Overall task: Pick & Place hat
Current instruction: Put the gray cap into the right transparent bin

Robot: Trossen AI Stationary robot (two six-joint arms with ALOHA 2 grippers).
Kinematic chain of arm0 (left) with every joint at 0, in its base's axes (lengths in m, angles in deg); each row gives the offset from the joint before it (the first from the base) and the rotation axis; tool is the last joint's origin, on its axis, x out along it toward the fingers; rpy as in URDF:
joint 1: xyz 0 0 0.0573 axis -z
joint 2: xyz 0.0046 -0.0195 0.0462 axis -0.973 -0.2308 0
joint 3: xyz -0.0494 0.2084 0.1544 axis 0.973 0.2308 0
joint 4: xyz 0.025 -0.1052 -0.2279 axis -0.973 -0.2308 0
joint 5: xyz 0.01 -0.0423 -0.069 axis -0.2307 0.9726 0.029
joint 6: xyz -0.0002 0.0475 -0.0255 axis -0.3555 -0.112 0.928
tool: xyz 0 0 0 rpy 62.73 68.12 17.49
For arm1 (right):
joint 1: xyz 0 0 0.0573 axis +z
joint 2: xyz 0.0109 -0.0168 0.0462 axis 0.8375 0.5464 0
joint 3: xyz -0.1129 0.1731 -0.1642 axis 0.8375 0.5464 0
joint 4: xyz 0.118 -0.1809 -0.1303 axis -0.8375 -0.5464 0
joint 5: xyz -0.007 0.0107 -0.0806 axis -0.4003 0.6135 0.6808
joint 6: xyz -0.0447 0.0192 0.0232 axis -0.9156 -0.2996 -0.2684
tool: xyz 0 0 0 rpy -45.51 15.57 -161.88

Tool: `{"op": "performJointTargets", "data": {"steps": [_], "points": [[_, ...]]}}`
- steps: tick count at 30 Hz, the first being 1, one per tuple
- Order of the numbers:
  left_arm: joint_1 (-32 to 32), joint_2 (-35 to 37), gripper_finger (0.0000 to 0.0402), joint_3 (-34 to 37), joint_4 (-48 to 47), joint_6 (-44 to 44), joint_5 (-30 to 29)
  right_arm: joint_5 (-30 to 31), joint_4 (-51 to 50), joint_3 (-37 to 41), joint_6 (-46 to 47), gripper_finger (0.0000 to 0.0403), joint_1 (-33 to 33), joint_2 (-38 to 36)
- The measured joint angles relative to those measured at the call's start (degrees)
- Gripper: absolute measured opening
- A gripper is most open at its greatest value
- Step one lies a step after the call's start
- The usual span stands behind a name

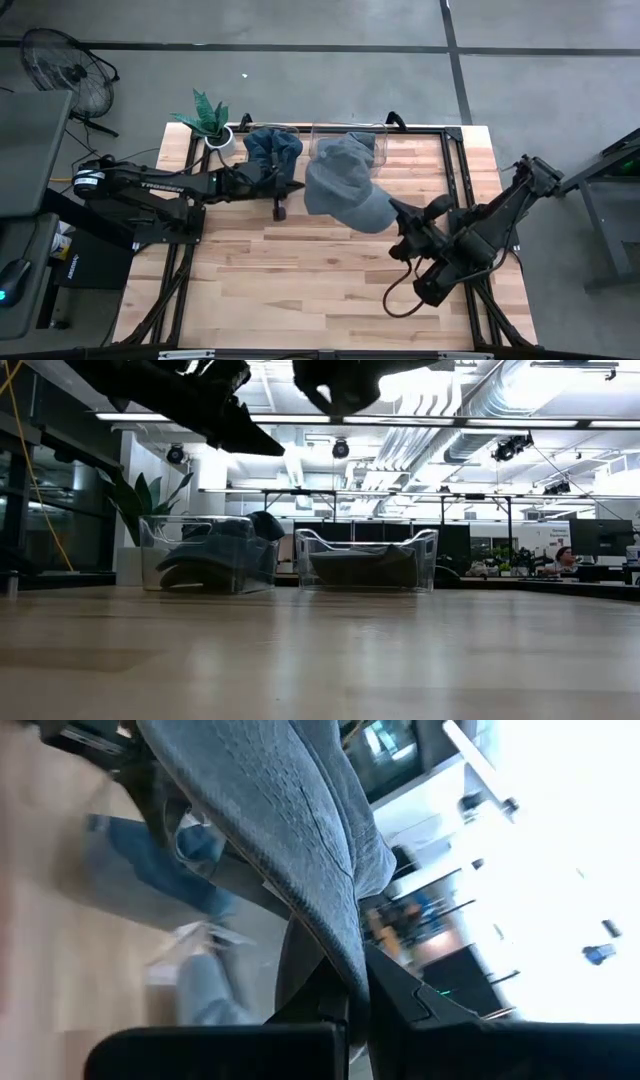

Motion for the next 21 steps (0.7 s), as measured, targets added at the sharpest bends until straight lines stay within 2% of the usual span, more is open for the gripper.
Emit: {"op": "performJointTargets", "data": {"steps": [2,5,10,15,18,21], "points": [[-1.31,0.0,0.0,0.0,1.02,1.57,0.22,2.15,2.4,1.11,-3.08,0.0003,0.14,0.0],[-4.99,0.01,0.0,0.0,2.61,4.27,5.36,2.67,3.57,2.02,-4.1,0.0003,0.43,-0.03],[-14.39,0.04,0.0,-0.02,4.58,8.6,23.55,2.53,4.2,5.04,-3.8,0.0003,0.43,-0.04],[-22.14,0.06,0.0,-0.02,6.46,17.91,40.25,2.8,5.16,7.98,-3.86,0.0003,-0.43,-0.04],[-23.6,0.07,0.0,-0.02,8.05,22.19,45.28,3.06,5.89,8.55,-5.6,0.0003,-2.69,-0.04],[-23.49,0.07,0.0,-0.02,10.25,24.26,46.44,3.0,7.63,8.68,-10.36,0.0003,-6.0,-0.04]]}}
